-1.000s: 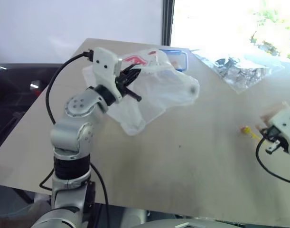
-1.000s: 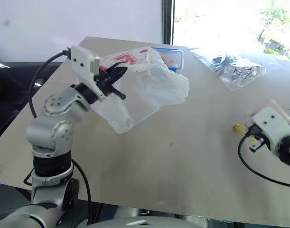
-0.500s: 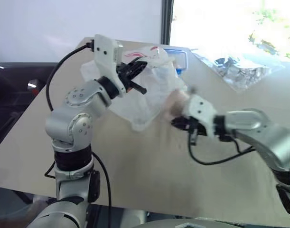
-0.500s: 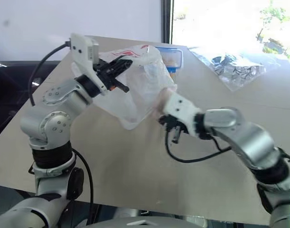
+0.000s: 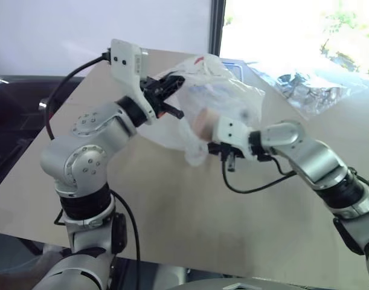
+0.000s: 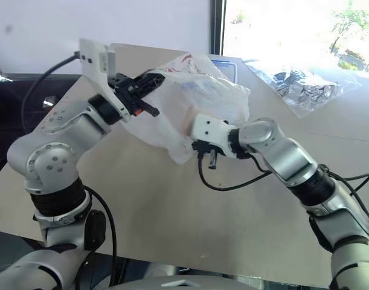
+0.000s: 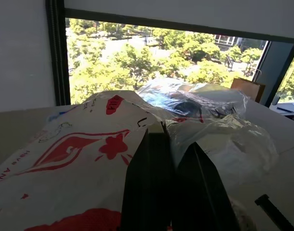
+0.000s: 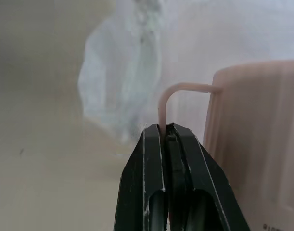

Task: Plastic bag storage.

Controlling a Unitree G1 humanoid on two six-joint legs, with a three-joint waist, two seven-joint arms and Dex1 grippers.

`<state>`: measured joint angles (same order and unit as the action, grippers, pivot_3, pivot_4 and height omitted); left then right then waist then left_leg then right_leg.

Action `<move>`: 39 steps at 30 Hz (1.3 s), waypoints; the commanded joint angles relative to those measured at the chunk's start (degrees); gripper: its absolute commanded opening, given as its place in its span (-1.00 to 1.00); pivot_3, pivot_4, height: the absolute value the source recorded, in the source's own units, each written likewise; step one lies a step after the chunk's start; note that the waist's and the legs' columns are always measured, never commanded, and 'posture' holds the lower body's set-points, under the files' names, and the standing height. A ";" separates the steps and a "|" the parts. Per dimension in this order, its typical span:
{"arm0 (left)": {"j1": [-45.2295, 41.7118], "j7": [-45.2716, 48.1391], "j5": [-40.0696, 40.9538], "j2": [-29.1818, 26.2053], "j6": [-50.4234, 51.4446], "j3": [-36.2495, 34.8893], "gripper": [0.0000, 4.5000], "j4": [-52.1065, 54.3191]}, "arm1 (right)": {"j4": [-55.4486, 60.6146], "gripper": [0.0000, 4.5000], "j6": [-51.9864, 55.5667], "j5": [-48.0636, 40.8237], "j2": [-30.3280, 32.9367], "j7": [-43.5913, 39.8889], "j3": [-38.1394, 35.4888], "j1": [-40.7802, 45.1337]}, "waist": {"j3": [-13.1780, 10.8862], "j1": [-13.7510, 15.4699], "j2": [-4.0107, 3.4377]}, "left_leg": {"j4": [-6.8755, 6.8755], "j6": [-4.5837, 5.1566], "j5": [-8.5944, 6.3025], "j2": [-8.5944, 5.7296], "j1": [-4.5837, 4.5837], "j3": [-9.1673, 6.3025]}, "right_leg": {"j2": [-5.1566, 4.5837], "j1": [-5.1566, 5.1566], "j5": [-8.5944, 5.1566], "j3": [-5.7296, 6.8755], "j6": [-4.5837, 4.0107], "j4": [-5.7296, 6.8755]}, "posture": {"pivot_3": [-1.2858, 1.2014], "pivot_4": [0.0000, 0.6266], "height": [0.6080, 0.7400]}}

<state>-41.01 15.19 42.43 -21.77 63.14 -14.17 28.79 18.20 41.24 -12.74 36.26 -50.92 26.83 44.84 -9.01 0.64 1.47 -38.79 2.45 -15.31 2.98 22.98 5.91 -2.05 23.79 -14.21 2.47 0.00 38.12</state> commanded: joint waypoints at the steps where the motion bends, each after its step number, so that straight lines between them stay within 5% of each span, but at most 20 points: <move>1: -1.57 0.39 6.34 0.98 2.57 -0.76 -1.00 1.80 | 5.47 -0.97 0.99 -0.15 3.22 -0.56 -4.69 -1.47 | 0.00 -0.01 0.00 | 0.00 0.00 0.00 0.01 -0.02 0.00 | 0.01 -0.01 0.00 -0.01 0.00 0.02 | 0.03 -0.52 1.00; 11: -5.27 -2.73 23.68 2.91 8.05 -3.71 -1.00 -4.05 | 11.14 -0.97 1.68 -1.68 2.73 1.01 -7.46 -3.86 | 0.00 -0.50 0.00 | -0.01 -0.01 0.01 0.02 -0.06 0.02 | 0.04 -0.02 -0.01 -0.06 0.00 0.02 | 0.03 -0.52 1.00; 18: -3.66 -5.51 26.41 0.85 6.71 -3.43 -1.00 -5.64 | -11.83 -0.97 -12.94 5.37 -11.04 3.62 -1.73 3.28 | -0.01 -1.47 -0.01 | -0.04 -0.04 0.03 0.02 -0.12 0.04 | 0.09 -0.03 -0.01 -0.10 0.00 0.06 | 0.03 -0.52 1.00; 22: -1.71 -6.77 24.16 -0.71 4.82 -2.64 -1.00 -5.05 | -16.89 -0.40 -18.98 8.77 -12.78 0.64 1.11 3.17 | -0.03 -1.11 -0.02 | -0.01 -0.06 0.04 0.03 -0.08 0.01 | 0.10 -0.03 -0.01 -0.08 -0.01 0.02 | 0.03 -0.52 1.00; 26: 1.14 -6.93 21.37 -1.07 1.75 -1.21 -1.00 -4.50 | -10.78 0.47 -15.98 6.97 -12.04 3.04 -4.45 0.46 | -0.08 -0.93 -0.01 | -0.01 -0.06 0.04 -0.03 0.06 0.01 | -0.04 0.00 0.01 -0.04 0.01 -0.11 | 0.03 -0.52 1.00; 31: 4.02 -7.40 18.85 0.56 -1.66 0.48 -1.00 -4.91 | 5.73 0.47 -8.02 -0.71 -8.87 3.70 -14.16 -8.10 | -0.08 -0.28 -0.02 | 0.01 -0.07 0.03 -0.03 0.00 -0.04 | -0.04 -0.05 0.00 0.01 0.00 -0.04 | 0.03 -0.52 1.00; 39: 2.81 -6.90 12.85 1.55 -6.08 2.95 -1.00 -9.77 | 25.53 0.47 13.86 -24.62 -2.28 8.56 -39.88 -14.65 | -0.08 0.11 -0.03 | 0.01 -0.06 0.03 0.00 -0.08 -0.04 | 0.03 -0.08 -0.01 -0.02 -0.01 0.00 | 0.03 -0.52 1.00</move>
<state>-36.95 7.75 56.10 -20.37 58.80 -11.45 18.82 41.40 51.99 -33.20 33.12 -43.54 -8.21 31.18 -9.09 0.75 1.44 -38.77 2.40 -15.29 2.98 22.90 5.87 -2.01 23.71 -14.22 2.44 -0.02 38.11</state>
